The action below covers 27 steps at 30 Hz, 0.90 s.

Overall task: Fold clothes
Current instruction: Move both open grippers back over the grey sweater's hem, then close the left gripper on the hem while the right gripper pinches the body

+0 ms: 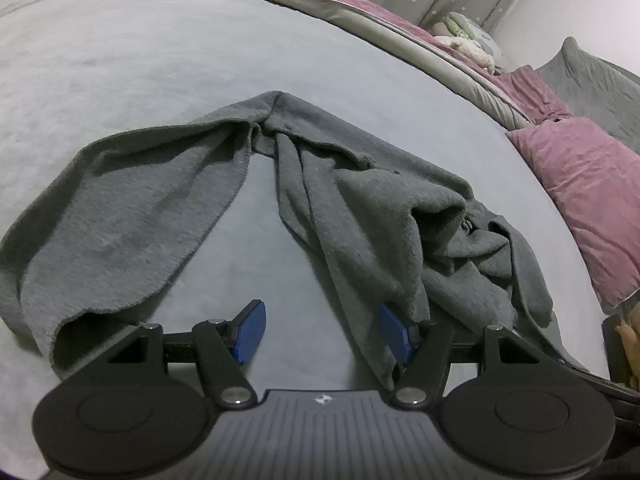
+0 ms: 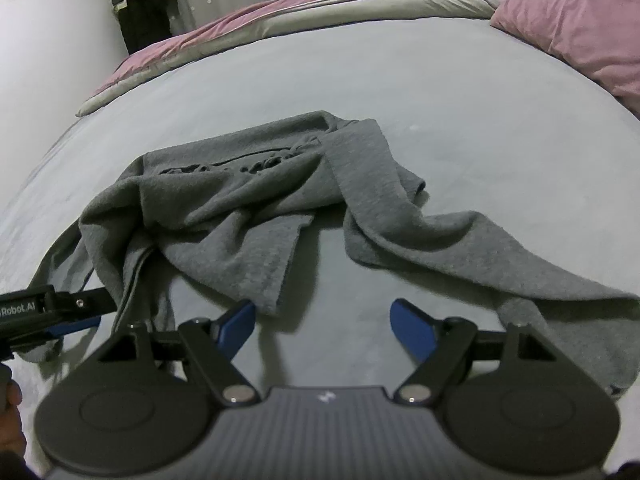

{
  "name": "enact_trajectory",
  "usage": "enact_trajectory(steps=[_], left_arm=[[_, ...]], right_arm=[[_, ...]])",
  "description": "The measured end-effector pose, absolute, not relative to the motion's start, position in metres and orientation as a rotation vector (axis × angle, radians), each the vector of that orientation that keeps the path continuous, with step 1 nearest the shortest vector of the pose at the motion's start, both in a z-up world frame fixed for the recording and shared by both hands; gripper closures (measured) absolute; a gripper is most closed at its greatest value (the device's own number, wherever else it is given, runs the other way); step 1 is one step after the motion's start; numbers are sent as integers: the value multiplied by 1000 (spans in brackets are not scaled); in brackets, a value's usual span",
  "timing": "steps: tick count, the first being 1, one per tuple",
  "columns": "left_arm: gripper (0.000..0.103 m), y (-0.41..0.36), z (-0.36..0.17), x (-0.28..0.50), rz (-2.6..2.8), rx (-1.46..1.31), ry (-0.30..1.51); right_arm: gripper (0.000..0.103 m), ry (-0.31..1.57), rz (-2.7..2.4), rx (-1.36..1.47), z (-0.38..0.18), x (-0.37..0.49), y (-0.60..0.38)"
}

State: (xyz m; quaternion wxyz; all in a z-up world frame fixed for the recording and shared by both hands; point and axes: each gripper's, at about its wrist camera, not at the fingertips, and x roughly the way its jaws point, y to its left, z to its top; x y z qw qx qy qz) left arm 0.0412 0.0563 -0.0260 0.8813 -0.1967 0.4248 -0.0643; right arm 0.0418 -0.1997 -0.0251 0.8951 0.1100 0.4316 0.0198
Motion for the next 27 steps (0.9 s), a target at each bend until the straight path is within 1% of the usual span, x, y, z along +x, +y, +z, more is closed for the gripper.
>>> enact_trajectory(steps=[19, 23, 27], left_arm=[[42, 68, -27, 41, -94, -396, 859], [42, 66, -26, 40, -103, -384, 852], [43, 63, -24, 37, -138, -405, 841]], right_arm=[[26, 896, 13, 263, -26, 43, -216], [27, 898, 12, 264, -28, 43, -215], [33, 896, 48, 283, -28, 43, -210]])
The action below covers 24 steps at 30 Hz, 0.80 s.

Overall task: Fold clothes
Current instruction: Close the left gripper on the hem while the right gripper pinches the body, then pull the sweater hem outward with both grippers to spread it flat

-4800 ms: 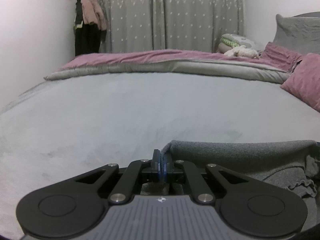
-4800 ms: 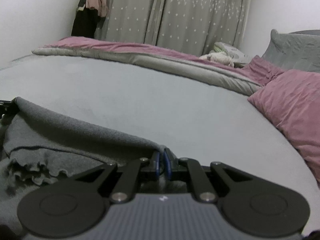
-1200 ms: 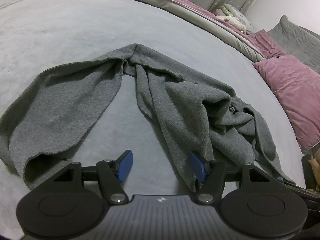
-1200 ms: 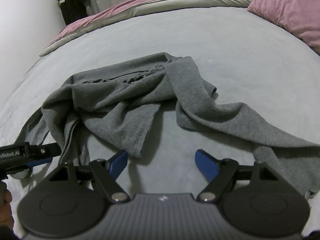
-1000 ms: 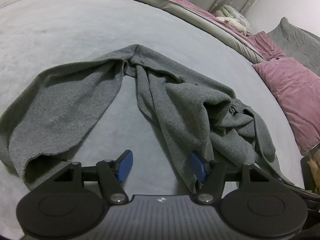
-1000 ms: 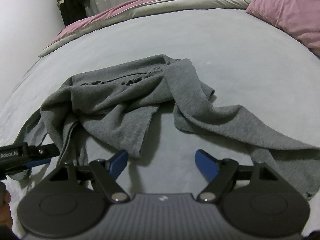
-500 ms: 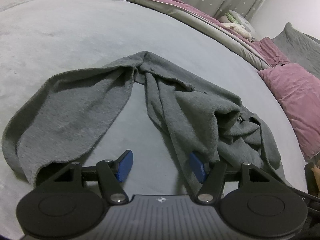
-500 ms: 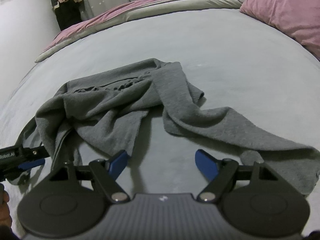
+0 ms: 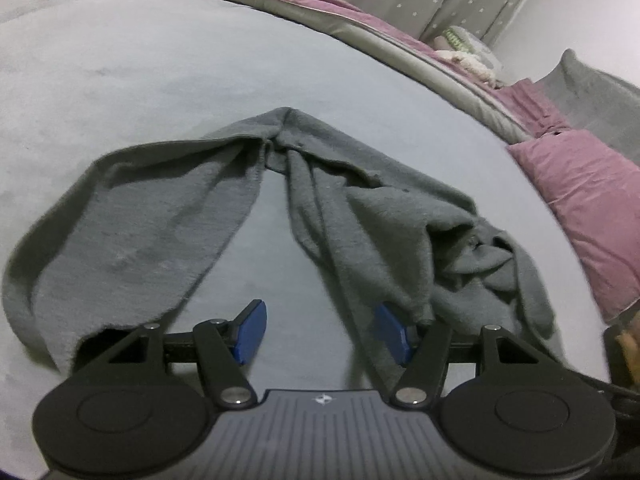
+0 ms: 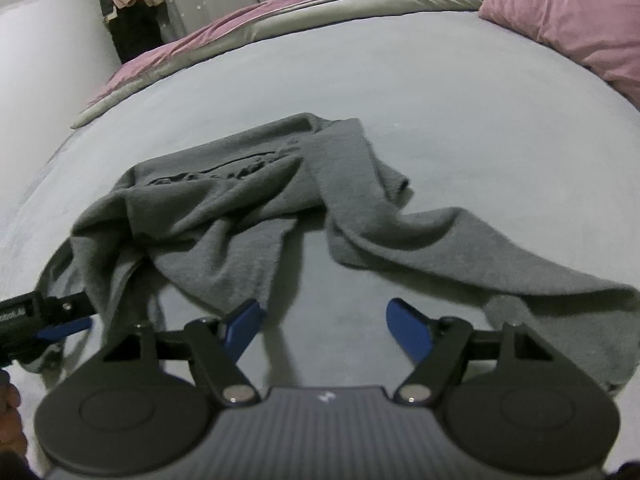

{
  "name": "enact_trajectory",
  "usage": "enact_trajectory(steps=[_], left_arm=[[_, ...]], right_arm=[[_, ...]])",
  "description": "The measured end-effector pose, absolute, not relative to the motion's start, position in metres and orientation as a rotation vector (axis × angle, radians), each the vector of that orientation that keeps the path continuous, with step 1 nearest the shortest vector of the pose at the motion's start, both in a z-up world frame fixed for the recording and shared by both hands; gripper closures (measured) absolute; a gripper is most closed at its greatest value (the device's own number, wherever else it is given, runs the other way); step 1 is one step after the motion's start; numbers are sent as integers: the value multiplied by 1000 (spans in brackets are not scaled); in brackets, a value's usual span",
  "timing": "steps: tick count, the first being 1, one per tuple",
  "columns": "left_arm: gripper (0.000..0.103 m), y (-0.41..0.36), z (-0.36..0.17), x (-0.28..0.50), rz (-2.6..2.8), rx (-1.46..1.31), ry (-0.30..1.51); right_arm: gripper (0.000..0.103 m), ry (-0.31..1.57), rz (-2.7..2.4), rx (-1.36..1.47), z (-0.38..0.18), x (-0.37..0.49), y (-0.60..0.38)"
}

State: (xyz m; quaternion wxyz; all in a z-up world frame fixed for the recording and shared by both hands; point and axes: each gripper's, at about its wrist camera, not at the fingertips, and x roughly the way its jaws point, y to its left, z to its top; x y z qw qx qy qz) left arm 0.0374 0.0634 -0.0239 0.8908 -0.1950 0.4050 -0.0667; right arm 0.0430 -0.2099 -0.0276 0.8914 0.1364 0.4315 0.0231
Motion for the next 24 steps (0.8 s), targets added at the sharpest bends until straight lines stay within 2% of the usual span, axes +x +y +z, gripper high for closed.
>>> enact_trajectory(steps=[4, 7, 8, 9, 10, 12, 16, 19, 20, 21, 24], left_arm=[[43, 59, -21, 34, -174, -408, 830], [43, 55, -19, 30, -200, -395, 821], [43, 53, -19, 29, -208, -391, 819], [43, 52, -19, 29, -216, -387, 816], [43, 50, -19, 28, -224, -382, 813], [43, 48, -18, 26, -240, -374, 808], [43, 42, -21, 24, -258, -359, 836], [59, 36, -23, 22, -278, -328, 865], [74, 35, -23, 22, -285, -318, 875], [97, 33, -23, 21, -289, -307, 881], [97, 33, -15, 13, -267, -253, 838]], right_arm=[[34, 875, 109, 301, -29, 45, -200], [42, 843, 144, 296, -34, 50, -193], [55, 840, 157, 299, -35, 52, -191], [79, 843, 174, 304, -36, 54, -190], [85, 847, 190, 313, -37, 56, -189], [90, 847, 198, 339, -35, 57, -189], [91, 812, 188, 369, -23, 52, -194], [92, 772, 192, 383, -10, 48, -199], [92, 761, 193, 379, -5, 46, -200], [92, 747, 192, 373, -1, 45, -201], [92, 707, 187, 365, 11, 39, -206]])
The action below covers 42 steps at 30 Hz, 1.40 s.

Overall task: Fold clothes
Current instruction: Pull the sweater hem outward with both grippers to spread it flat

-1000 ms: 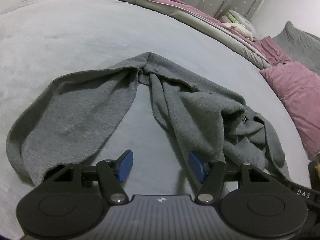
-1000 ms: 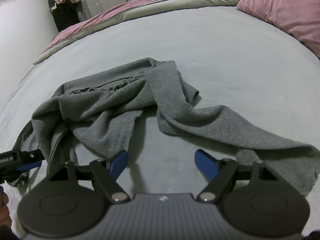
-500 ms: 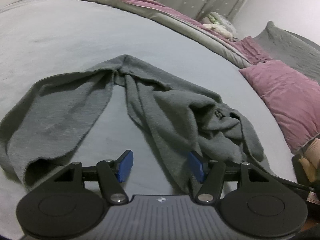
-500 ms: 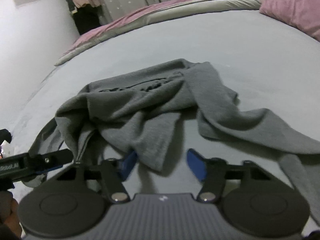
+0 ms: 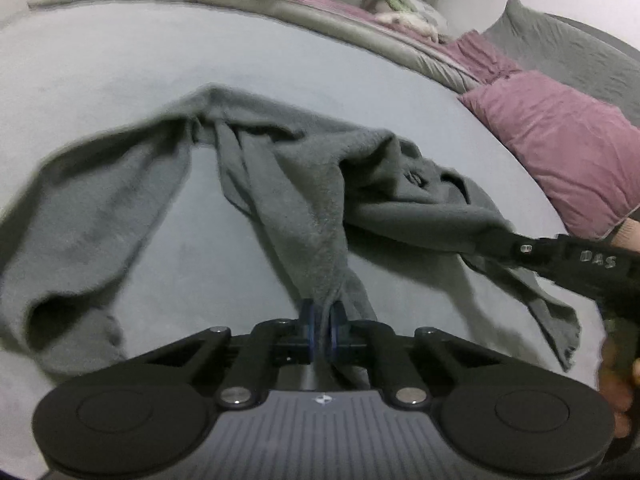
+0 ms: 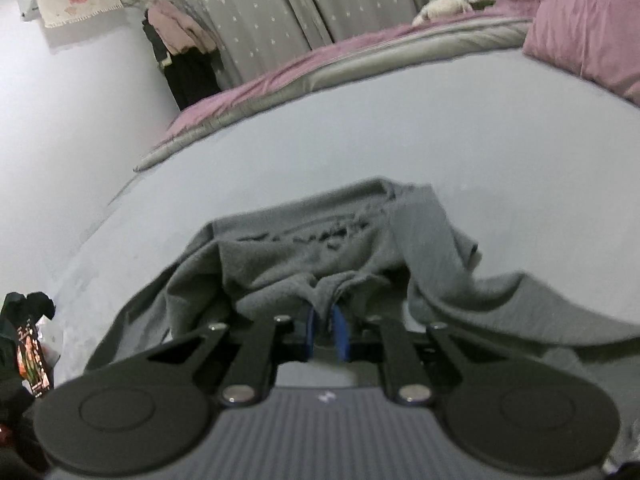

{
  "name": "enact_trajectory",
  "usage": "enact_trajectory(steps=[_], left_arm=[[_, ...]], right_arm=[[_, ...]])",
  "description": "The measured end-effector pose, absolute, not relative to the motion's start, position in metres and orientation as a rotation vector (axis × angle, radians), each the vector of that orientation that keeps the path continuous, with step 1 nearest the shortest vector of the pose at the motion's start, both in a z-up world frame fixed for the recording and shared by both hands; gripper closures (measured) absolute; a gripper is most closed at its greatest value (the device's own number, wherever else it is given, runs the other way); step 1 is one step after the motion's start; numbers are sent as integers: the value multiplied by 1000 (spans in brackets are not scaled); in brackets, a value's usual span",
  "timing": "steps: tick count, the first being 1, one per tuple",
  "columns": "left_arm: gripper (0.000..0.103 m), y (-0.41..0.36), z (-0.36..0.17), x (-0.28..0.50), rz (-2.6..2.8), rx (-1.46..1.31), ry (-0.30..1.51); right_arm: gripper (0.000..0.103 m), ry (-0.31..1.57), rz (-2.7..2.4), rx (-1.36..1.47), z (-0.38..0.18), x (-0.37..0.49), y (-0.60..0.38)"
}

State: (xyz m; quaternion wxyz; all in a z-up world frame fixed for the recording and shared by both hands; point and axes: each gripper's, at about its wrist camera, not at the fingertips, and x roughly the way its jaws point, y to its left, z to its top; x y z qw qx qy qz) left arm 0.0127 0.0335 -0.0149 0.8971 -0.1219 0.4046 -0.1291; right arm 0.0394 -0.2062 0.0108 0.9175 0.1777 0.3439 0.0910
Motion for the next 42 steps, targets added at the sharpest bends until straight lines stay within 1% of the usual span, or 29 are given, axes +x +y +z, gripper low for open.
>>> enact_trajectory(steps=[5, 17, 21, 25, 26, 28, 34, 42], left_arm=[[98, 43, 8, -4, -224, -159, 721], [98, 87, 47, -34, -205, -150, 665], [98, 91, 54, -48, -224, -109, 687], [98, 93, 50, -53, -263, -60, 754], [100, 92, 48, -54, -273, -44, 773], [100, 91, 45, -55, -298, -23, 806], [100, 89, 33, -56, -345, 6, 898], [99, 101, 33, -55, -421, -30, 945]], right_arm=[[92, 648, 158, 381, 29, 29, -222], [92, 625, 118, 426, 57, -6, -247], [92, 652, 126, 440, 62, -19, -252], [92, 711, 124, 463, 58, -23, -257], [92, 727, 123, 467, 56, -24, -259], [92, 761, 121, 475, 52, -24, -262], [92, 837, 105, 494, 33, -19, -274], [92, 879, 111, 477, 21, -19, -277]])
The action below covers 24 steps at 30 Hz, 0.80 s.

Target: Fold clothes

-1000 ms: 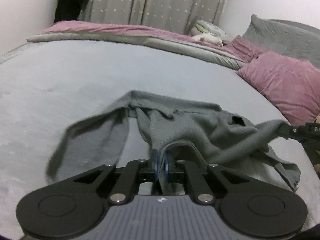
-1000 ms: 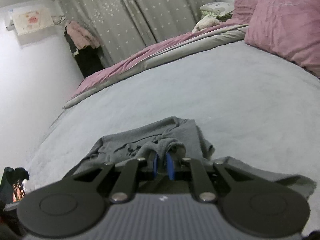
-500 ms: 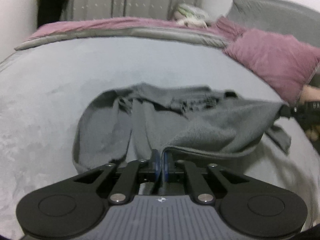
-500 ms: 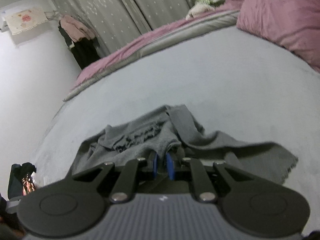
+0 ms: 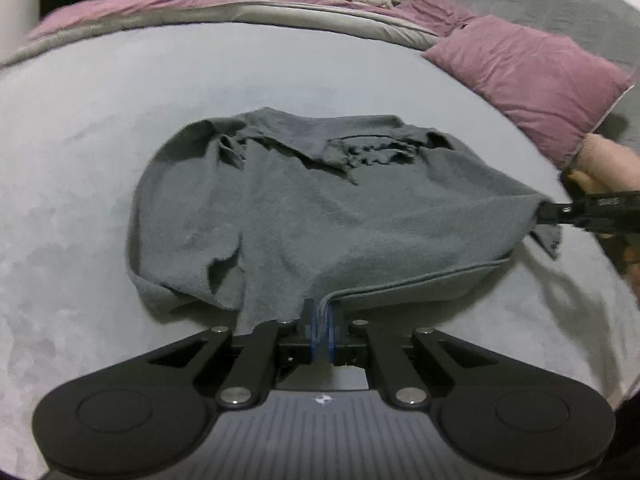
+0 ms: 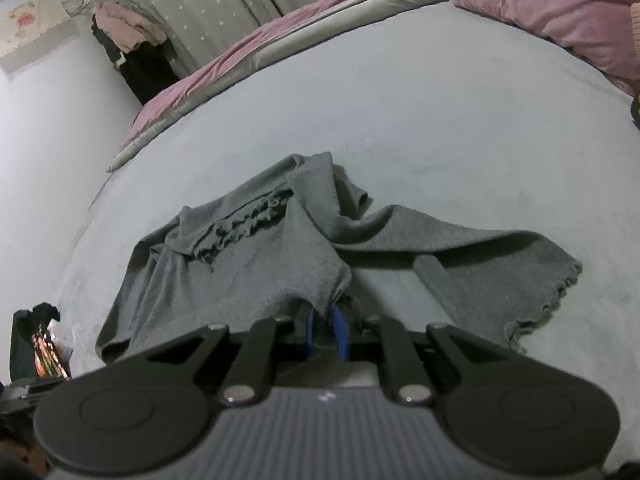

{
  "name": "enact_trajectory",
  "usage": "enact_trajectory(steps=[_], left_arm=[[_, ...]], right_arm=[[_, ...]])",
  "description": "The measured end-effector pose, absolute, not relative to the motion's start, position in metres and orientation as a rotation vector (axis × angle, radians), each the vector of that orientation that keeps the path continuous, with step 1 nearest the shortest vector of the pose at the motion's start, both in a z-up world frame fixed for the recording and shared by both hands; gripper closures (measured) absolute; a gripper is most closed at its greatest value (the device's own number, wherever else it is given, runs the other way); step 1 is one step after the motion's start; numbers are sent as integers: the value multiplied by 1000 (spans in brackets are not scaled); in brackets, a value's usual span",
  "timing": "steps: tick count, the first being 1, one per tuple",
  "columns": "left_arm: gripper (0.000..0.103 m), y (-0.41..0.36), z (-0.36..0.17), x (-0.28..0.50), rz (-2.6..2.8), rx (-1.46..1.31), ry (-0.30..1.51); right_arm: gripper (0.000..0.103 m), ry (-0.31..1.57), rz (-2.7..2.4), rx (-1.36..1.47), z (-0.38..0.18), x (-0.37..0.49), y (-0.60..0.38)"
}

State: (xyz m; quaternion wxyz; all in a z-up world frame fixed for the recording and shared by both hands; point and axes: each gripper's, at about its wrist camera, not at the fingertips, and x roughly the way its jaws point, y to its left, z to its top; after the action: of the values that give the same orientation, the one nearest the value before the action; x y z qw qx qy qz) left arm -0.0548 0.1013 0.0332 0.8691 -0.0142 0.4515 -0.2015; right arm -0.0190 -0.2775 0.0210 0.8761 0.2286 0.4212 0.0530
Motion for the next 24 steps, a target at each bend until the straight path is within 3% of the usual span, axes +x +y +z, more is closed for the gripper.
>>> enact_trajectory(steps=[8, 15, 24], left_arm=[[97, 105, 29, -57, -442, -16, 988], [75, 119, 19, -50, -303, -26, 997], [72, 115, -9, -41, -273, -16, 1098]], right_arm=[[91, 861, 117, 521, 17, -2, -269], [91, 859, 130, 529, 11, 24, -247], [89, 880, 153, 532, -11, 59, -210]])
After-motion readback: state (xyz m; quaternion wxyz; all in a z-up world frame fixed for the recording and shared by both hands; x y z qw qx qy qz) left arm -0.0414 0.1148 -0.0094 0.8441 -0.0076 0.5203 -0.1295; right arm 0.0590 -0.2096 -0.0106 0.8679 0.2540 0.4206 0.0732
